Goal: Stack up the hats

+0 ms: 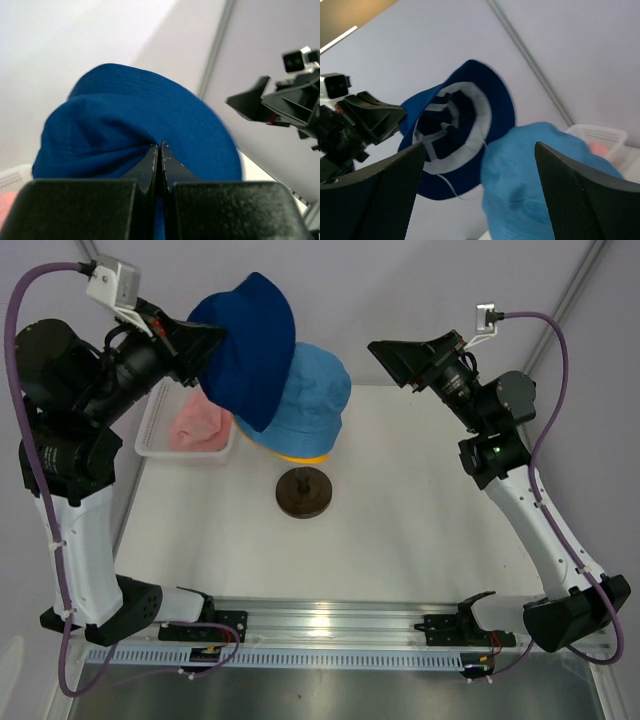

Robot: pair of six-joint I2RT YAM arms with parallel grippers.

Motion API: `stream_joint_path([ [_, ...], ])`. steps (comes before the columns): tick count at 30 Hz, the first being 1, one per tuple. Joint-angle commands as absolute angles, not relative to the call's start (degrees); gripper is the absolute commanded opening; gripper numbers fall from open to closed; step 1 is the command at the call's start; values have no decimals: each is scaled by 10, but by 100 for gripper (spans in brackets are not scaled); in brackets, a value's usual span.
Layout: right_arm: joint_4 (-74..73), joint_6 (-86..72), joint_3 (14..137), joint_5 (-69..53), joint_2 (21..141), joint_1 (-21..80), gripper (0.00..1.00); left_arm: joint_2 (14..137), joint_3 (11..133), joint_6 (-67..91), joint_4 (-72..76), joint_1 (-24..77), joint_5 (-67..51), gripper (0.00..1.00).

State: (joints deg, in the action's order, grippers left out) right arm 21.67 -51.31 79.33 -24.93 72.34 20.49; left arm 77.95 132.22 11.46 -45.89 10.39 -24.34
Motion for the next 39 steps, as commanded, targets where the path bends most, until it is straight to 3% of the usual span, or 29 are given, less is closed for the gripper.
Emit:
stream_joint_path([
  [1, 207, -476, 859, -247, 738, 255, 93, 787, 1327, 80, -434, 174, -228, 1],
  [5, 186, -480, 857, -204, 741, 281, 93, 822, 1353, 36, -436, 281, -150, 1],
  [11, 190, -490, 833, -191, 737, 294, 93, 876, 1380, 2, -425, 364, -37, 1],
  [15, 181, -497, 820, -164, 730, 297, 90, 895, 1379, -14, -417, 383, -25, 1],
  [20, 173, -529, 804, -155, 729, 297, 75, 899, 1372, -5, -401, 395, -14, 1],
  [26, 132, -555, 788, -141, 713, 297, 78, 888, 1356, 13, -370, 404, 32, 1],
  [31, 220, -627, 729, -139, 690, 298, 74, 887, 1341, 7, -349, 421, 47, 1],
  [39, 230, -663, 776, -183, 723, 301, 73, 904, 1340, 7, -357, 437, 90, 1],
])
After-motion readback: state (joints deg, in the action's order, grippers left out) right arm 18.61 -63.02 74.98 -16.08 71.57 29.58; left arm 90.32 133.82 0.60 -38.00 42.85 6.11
